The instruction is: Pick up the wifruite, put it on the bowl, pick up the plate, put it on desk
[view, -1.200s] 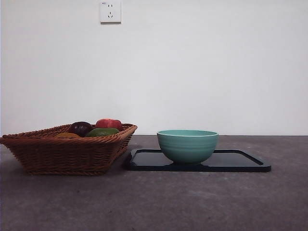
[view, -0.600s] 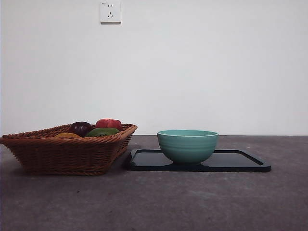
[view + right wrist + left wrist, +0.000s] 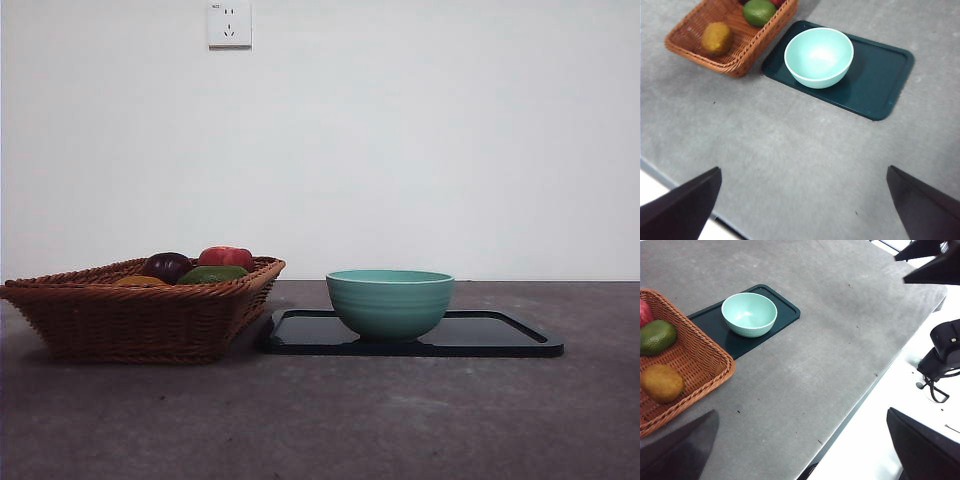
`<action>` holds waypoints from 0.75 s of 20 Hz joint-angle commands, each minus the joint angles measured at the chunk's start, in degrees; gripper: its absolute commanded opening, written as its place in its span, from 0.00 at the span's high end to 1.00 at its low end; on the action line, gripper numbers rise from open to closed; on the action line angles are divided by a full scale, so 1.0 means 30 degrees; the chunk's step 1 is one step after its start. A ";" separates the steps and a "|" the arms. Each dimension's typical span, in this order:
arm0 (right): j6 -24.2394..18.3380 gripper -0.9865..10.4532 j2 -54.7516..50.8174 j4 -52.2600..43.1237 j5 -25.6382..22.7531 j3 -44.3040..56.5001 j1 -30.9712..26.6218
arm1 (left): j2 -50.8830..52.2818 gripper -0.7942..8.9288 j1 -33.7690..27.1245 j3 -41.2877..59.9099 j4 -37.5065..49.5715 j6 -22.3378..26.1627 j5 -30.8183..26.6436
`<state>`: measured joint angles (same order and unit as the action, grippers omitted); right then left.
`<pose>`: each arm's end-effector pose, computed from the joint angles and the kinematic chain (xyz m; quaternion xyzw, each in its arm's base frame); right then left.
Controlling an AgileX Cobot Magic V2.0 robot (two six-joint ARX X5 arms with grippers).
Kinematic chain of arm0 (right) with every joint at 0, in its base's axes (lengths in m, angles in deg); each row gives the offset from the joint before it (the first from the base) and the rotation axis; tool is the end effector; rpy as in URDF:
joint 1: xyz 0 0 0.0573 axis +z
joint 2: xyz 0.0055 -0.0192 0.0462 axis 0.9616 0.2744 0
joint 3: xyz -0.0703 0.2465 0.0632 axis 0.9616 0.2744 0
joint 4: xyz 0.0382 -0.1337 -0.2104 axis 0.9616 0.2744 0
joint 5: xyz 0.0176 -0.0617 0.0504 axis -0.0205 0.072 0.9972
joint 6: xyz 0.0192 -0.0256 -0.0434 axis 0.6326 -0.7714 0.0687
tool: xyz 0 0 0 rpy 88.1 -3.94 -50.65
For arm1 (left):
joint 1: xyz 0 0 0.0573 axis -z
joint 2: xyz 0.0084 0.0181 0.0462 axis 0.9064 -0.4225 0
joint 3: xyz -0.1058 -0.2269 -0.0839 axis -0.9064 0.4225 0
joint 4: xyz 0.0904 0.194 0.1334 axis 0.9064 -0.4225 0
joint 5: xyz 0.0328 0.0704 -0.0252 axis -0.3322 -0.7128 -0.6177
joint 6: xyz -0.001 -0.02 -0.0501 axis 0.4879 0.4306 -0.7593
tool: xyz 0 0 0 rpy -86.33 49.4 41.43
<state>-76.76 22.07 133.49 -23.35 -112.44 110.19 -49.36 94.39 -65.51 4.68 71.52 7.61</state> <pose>0.0734 0.0537 0.3381 -0.0005 0.3472 0.2547 0.9025 0.0318 -0.0306 0.3778 0.0422 0.2538 -0.4310 0.8649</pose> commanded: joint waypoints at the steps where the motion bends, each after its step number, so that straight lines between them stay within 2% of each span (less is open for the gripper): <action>1: 0.0415 0.42 0.1763 -0.0947 0.0029 -0.0466 0.0160 | -0.0051 0.31 0.0102 -0.0197 0.0211 0.0168 0.0102; 5: 0.0590 0.42 0.6171 -0.1188 -0.0022 -0.2171 -0.0146 | -0.0051 0.31 0.0102 -0.0197 0.0219 0.0168 0.0102; 9: 0.0882 0.42 1.0775 -0.1078 0.0211 -0.5013 -0.1712 | -0.0044 0.31 0.0109 -0.0197 0.0211 0.0168 0.0102; 12: 0.0772 0.42 1.3835 -0.1035 0.1807 -0.7286 -0.2922 | -0.0036 0.31 0.0109 -0.0197 0.0219 0.0168 0.0102; 15: 0.0262 0.42 1.6735 -0.0750 0.2484 -0.9522 -0.3759 | -0.0036 0.31 0.0102 -0.0197 0.0219 0.0168 0.0102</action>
<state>-75.19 71.25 131.30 -16.03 -140.02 98.58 -49.36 94.42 -65.51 4.68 71.54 7.61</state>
